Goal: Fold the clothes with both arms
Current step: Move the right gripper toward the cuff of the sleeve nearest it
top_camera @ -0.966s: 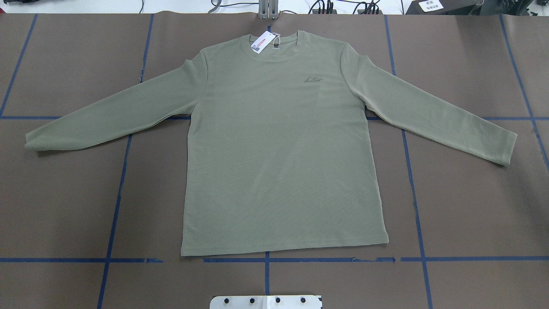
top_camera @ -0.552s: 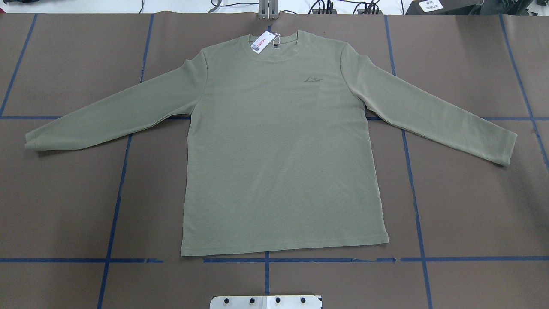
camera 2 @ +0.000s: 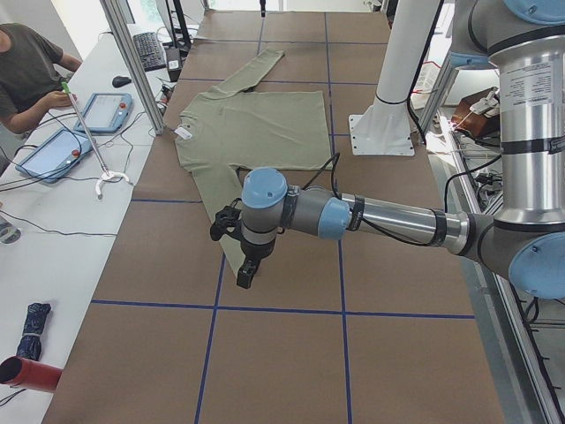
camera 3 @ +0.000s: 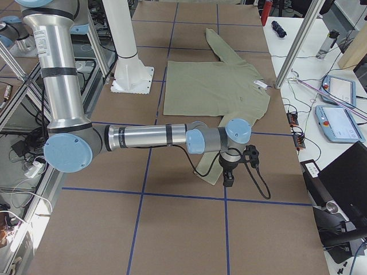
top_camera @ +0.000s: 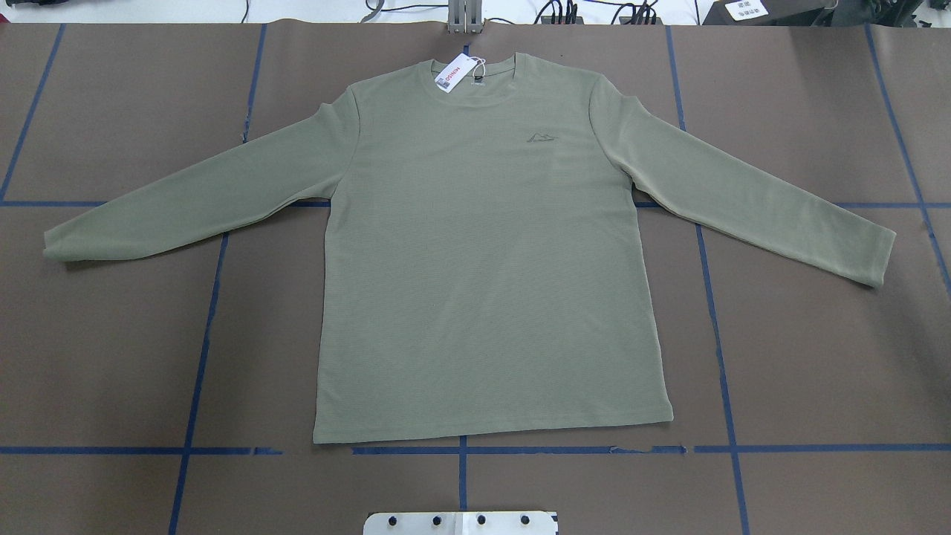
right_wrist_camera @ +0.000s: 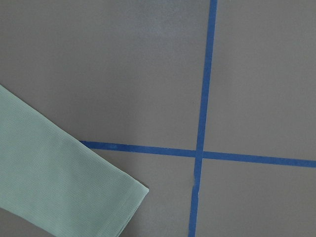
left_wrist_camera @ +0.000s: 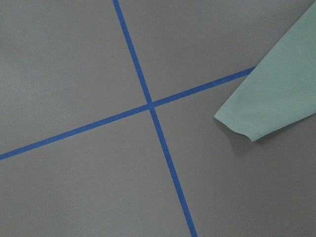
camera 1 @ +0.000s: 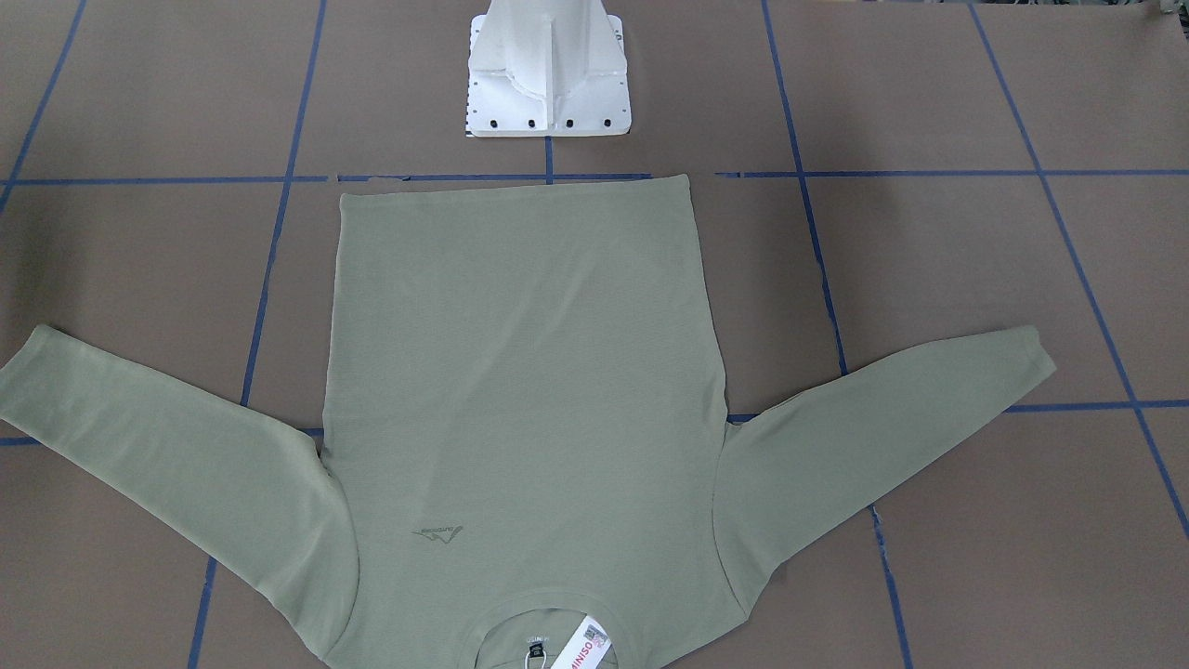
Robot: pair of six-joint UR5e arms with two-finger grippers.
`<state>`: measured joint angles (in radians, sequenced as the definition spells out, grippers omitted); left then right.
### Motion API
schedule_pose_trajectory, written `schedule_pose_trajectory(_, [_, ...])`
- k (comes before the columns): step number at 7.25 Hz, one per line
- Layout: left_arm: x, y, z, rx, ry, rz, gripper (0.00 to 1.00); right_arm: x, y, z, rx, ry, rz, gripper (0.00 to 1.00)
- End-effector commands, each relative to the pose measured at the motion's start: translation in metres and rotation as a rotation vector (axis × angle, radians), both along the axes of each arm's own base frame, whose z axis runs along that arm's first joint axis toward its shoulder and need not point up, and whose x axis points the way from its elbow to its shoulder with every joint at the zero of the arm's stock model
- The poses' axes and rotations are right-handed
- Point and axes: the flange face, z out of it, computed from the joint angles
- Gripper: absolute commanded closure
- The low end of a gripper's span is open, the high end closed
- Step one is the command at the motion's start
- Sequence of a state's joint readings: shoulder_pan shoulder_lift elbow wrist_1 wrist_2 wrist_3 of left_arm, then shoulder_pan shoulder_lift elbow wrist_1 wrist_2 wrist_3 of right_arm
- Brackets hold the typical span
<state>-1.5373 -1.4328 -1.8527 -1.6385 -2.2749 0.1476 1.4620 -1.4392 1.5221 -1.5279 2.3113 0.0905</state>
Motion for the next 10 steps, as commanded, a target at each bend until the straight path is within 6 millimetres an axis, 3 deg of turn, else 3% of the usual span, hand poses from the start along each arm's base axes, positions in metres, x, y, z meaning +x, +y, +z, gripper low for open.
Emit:
schedule_pose_trajectory(1, [0.000, -0.002, 0.003, -0.003, 0.006, -0.001, 0.00, -0.003, 0.003, 0.006, -0.020, -0.032, -0.006, 0.00])
schedule_pose_trajectory(2, [0.000, -0.005, 0.001, 0.002, 0.003, -0.002, 0.00, -0.025, 0.007, 0.006, -0.025, -0.057, -0.044, 0.00])
schedule_pose_trajectory(3, [0.001, -0.004, 0.002, 0.006, 0.007, 0.005, 0.00, -0.060, 0.007, 0.003, 0.016, -0.056, -0.104, 0.00])
schedule_pose_trajectory(4, [0.002, -0.006, 0.001, 0.030, 0.009, 0.008, 0.00, -0.077, 0.005, 0.015, 0.036, -0.062, -0.111, 0.00])
schedule_pose_trajectory(6, [0.007, -0.005, -0.003, 0.037, 0.079, 0.021, 0.00, -0.094, 0.004, 0.064, 0.062, -0.092, -0.030, 0.00])
schedule_pose_trajectory(7, [0.007, -0.005, -0.003, 0.037, 0.079, 0.021, 0.00, -0.108, 0.006, 0.075, 0.057, -0.102, 0.025, 0.00])
schedule_pose_trajectory(8, [0.008, -0.005, -0.005, 0.043, 0.080, 0.023, 0.00, -0.118, 0.007, 0.074, 0.001, -0.102, 0.094, 0.01])
schedule_pose_trajectory(10, [0.008, -0.005, -0.006, 0.043, 0.079, 0.022, 0.00, -0.118, 0.013, 0.082, -0.057, -0.102, 0.130, 0.08])
